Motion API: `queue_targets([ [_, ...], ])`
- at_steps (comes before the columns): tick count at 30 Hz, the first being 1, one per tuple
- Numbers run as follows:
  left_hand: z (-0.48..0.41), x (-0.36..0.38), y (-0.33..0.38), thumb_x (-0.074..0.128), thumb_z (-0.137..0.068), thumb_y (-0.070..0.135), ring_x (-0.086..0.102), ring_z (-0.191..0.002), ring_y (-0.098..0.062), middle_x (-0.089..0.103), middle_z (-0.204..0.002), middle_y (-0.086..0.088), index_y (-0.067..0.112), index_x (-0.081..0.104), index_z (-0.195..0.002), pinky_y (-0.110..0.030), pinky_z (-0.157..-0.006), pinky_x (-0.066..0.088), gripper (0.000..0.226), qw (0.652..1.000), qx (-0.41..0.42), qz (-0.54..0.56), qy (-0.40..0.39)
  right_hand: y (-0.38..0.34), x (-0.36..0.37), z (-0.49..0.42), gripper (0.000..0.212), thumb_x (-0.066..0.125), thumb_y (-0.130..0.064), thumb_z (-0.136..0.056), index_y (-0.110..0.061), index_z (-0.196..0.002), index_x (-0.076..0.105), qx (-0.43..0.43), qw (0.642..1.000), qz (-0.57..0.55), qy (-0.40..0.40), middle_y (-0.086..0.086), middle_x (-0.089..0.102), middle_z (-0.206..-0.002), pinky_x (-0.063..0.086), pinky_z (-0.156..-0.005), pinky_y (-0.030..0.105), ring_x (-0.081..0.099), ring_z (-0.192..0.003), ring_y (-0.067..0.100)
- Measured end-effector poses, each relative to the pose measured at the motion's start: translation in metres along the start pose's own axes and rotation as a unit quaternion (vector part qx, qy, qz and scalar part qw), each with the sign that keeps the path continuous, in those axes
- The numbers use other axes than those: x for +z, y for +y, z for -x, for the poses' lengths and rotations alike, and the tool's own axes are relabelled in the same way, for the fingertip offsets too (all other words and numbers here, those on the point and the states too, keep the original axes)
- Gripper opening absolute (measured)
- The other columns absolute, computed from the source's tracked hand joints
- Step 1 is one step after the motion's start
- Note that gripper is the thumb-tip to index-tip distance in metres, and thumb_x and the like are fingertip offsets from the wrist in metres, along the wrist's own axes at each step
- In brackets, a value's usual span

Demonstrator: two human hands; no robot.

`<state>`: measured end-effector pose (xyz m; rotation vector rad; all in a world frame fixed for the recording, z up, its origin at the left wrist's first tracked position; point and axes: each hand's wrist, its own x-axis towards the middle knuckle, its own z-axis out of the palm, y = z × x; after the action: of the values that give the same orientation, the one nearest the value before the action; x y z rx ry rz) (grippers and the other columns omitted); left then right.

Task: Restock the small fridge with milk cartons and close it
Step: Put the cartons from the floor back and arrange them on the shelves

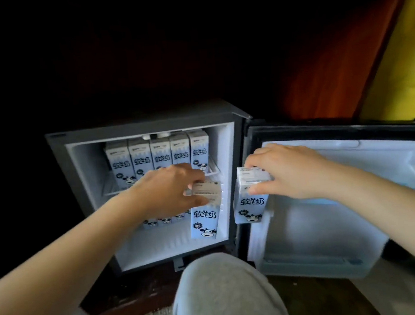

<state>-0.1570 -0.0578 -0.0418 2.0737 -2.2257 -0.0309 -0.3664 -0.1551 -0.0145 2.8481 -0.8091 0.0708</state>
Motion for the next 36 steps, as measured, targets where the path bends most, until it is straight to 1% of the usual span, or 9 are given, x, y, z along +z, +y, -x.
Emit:
queue_targets([
  [7, 0.024, 0.015, -0.061, 0.058, -0.089, 0.042, 0.064, -0.092, -0.013, 0.064, -0.106, 0.005, 0.021, 0.054, -0.118, -0.026, -0.079, 0.053, 0.036, 0.992, -0.094, 0.080, -0.021, -0.044, 0.006, -0.075, 0.042, 0.055, -0.053, -0.087, -0.023, -0.116, 0.051, -0.046, 0.999, 0.001, -0.019, -0.007, 0.053, -0.109, 0.041, -0.075, 0.033, 0.052, -0.104, 0.018],
  [10, 0.027, 0.031, -0.082, 0.059, -0.090, 0.035, 0.059, -0.080, -0.006, 0.057, -0.090, 0.010, 0.016, 0.055, -0.113, -0.013, -0.065, 0.045, 0.030, 0.985, -0.124, 0.119, -0.023, -0.064, 0.025, -0.104, 0.038, 0.058, -0.050, -0.087, -0.021, -0.110, 0.052, -0.049, 0.997, -0.024, -0.051, -0.004, 0.054, -0.106, 0.047, -0.081, 0.037, 0.054, -0.099, 0.020],
  [13, 0.028, 0.053, -0.102, 0.061, -0.090, 0.029, 0.049, -0.069, -0.005, 0.055, -0.086, 0.007, 0.014, 0.055, -0.109, -0.011, -0.053, 0.035, 0.026, 0.975, -0.170, 0.144, -0.015, -0.080, 0.047, -0.130, 0.029, 0.061, -0.046, -0.086, -0.020, -0.089, 0.047, -0.052, 0.995, -0.028, -0.082, -0.001, 0.052, -0.092, 0.045, -0.074, 0.036, 0.050, -0.084, 0.021],
  [17, 0.027, 0.080, -0.127, 0.060, -0.091, 0.027, 0.062, -0.091, -0.021, 0.065, -0.105, -0.009, 0.009, 0.052, -0.117, -0.023, -0.070, 0.045, 0.033, 0.964, -0.216, 0.154, -0.020, -0.101, 0.078, -0.159, 0.030, 0.061, -0.041, -0.087, -0.014, -0.084, 0.047, -0.055, 0.992, -0.020, -0.112, 0.002, 0.049, -0.084, 0.043, -0.070, 0.036, 0.049, -0.078, 0.023],
  [21, 0.024, 0.107, -0.146, 0.059, -0.091, 0.025, 0.062, -0.104, -0.024, 0.064, -0.116, -0.011, 0.008, 0.050, -0.123, -0.027, -0.082, 0.047, 0.037, 0.952, -0.254, 0.166, -0.043, -0.116, 0.114, -0.182, 0.031, 0.064, -0.039, -0.086, -0.018, -0.075, 0.044, -0.043, 0.989, -0.038, -0.137, 0.003, 0.054, -0.088, 0.046, -0.070, 0.035, 0.053, -0.079, 0.024],
  [23, 0.022, 0.121, -0.155, 0.058, -0.092, 0.023, 0.062, -0.106, -0.023, 0.064, -0.119, -0.010, 0.008, 0.049, -0.124, -0.024, -0.080, 0.046, 0.037, 0.942, -0.275, 0.184, -0.057, -0.122, 0.134, -0.189, 0.035, 0.066, -0.037, -0.085, -0.019, -0.070, 0.040, -0.032, 0.988, -0.054, -0.143, 0.002, 0.053, -0.085, 0.044, -0.069, 0.033, 0.051, -0.076, 0.022],
  [29, 0.010, 0.161, -0.171, 0.060, -0.091, 0.024, 0.063, -0.104, -0.026, 0.064, -0.117, -0.011, 0.012, 0.051, -0.121, -0.033, -0.091, 0.051, 0.034, 0.917, -0.322, 0.227, -0.065, -0.129, 0.189, -0.203, 0.027, 0.068, -0.030, -0.085, -0.009, -0.098, 0.057, 0.005, 0.978, -0.122, -0.169, 0.003, 0.061, -0.092, 0.054, -0.078, 0.034, 0.061, -0.083, 0.017],
  [32, 0.006, 0.178, -0.170, 0.058, -0.092, 0.024, 0.062, -0.105, -0.028, 0.064, -0.118, -0.010, 0.016, 0.048, -0.124, -0.040, -0.092, 0.051, 0.035, 0.908, -0.336, 0.244, -0.049, -0.130, 0.207, -0.208, 0.022, 0.067, -0.025, -0.086, -0.009, -0.098, 0.058, 0.012, 0.977, -0.128, -0.170, 0.003, 0.061, -0.091, 0.055, -0.076, 0.032, 0.062, -0.081, 0.016],
  [36, 0.004, 0.201, -0.167, 0.054, -0.094, 0.024, 0.061, -0.107, -0.032, 0.063, -0.118, -0.015, 0.017, 0.040, -0.135, -0.039, -0.088, 0.051, 0.044, 0.901, -0.359, 0.244, -0.014, -0.128, 0.229, -0.213, 0.017, 0.066, -0.021, -0.087, -0.009, -0.097, 0.057, 0.015, 0.979, -0.127, -0.161, 0.005, 0.061, -0.093, 0.055, -0.078, 0.035, 0.062, -0.084, 0.018],
])
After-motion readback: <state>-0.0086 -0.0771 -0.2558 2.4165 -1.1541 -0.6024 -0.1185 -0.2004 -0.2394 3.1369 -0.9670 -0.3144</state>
